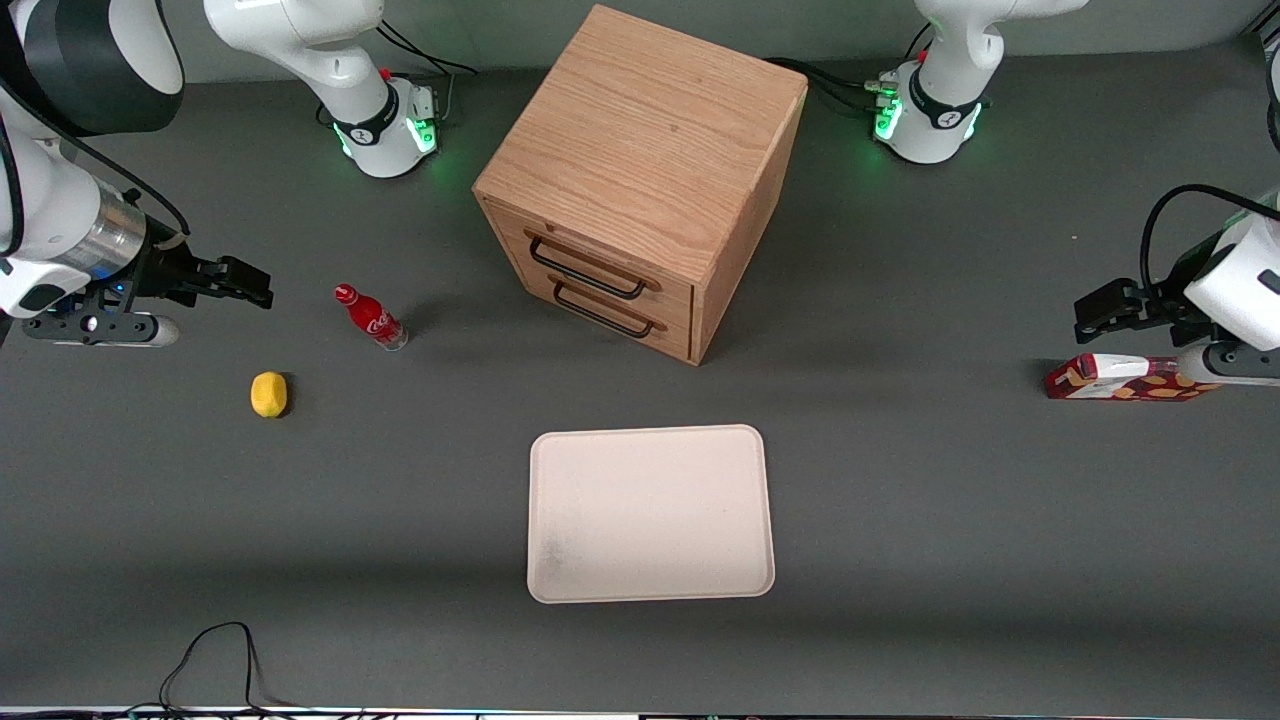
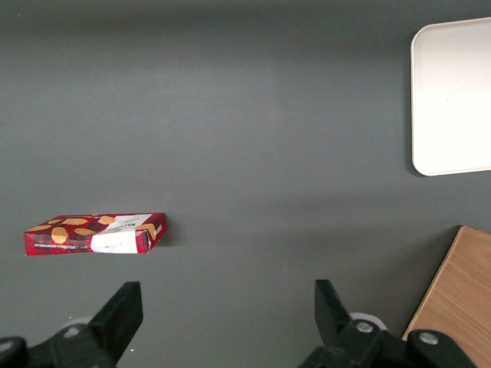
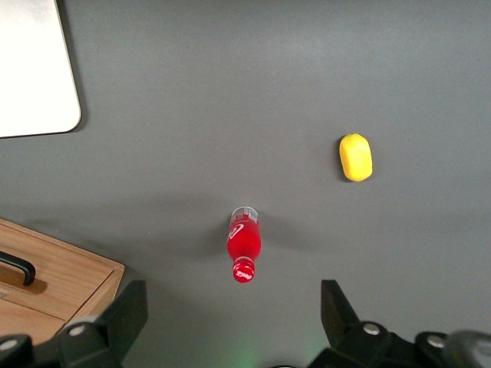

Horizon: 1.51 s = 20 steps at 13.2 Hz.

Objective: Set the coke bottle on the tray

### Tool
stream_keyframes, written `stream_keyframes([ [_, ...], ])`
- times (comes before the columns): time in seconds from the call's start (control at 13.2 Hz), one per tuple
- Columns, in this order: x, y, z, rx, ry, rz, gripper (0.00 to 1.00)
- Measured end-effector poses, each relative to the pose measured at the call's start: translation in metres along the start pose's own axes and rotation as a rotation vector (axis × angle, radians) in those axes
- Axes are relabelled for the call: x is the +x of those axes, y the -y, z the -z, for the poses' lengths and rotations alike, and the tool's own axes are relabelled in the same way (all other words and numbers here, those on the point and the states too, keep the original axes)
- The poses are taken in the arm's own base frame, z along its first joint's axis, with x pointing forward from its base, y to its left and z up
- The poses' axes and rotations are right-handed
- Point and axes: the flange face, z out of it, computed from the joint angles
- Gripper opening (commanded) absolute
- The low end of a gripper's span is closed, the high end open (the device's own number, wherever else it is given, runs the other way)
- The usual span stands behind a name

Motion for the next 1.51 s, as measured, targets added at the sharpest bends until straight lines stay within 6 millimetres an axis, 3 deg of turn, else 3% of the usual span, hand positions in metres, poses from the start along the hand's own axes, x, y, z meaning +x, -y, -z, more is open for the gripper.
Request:
stream_keyframes([
  [0.75,0.000,0.004,0.008,0.001,-0.013,0.044,1.00],
  [0.98,-0.008,-0.002,0.015,0.002,-0.005,0.040,1.00],
  [1.21,-0.033,-0.008,0.020,0.008,-0.001,0.043,1.00],
  [1.51,-0.103,-0.016,-0.003,0.027,-0.034,0.056,1.00],
])
